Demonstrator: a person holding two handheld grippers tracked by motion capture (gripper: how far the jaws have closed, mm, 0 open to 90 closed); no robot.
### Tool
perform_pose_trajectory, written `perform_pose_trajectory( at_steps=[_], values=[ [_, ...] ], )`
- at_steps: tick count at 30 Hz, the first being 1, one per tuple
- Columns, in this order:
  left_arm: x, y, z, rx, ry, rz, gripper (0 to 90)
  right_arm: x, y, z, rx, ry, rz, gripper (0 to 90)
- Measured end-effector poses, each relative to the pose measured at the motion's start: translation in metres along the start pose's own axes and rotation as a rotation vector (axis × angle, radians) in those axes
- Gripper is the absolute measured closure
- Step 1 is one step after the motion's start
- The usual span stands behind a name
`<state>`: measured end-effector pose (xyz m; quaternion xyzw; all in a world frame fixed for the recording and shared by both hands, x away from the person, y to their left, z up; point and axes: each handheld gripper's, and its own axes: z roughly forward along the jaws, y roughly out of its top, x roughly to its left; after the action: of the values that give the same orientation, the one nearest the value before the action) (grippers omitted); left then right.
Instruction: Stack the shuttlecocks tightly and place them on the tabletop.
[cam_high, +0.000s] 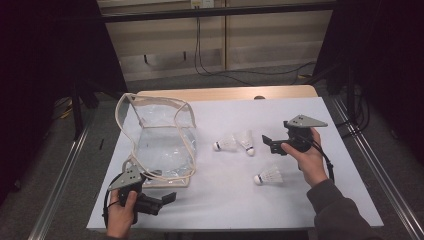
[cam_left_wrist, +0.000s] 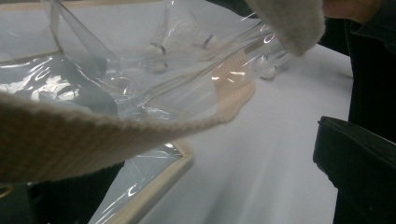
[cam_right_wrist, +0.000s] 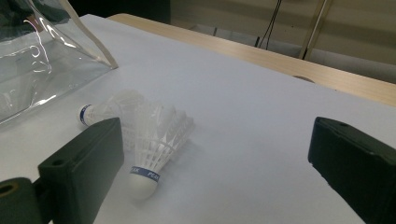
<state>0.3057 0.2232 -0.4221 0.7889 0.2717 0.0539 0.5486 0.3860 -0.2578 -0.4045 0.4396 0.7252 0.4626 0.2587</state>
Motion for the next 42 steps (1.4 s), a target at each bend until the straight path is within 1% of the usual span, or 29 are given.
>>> perform_pose_trajectory(
  at_steps=[7,24,27,35,37,42],
  values=[
    [0.0,0.0,0.0,-0.002,-0.002,-0.002,2.1,-0.001,-0.002,0.005,0.019,-0.007,0.006,3.1],
    [0.004,0.0,0.001,-0.003,-0.005,0.005,2.1,-0.001,-0.003,0.01,0.021,-0.003,0.008,3.2],
    [0.004,0.001,0.0,-0.004,-0.004,0.005,2.1,-0.002,-0.003,0.011,0.024,0.0,0.002,3.2],
    [0.005,0.001,0.001,-0.002,0.0,0.015,2.4,-0.001,-0.003,0.015,0.037,0.0,0.007,3.2],
    [0.006,0.001,0.001,0.0,0.001,0.015,2.4,-0.001,-0.003,0.016,0.042,0.001,0.001,3.2],
    [0.006,0.001,0.001,-0.002,0.003,0.014,2.4,-0.002,-0.002,0.018,0.044,0.003,0.007,3.4]
  ],
)
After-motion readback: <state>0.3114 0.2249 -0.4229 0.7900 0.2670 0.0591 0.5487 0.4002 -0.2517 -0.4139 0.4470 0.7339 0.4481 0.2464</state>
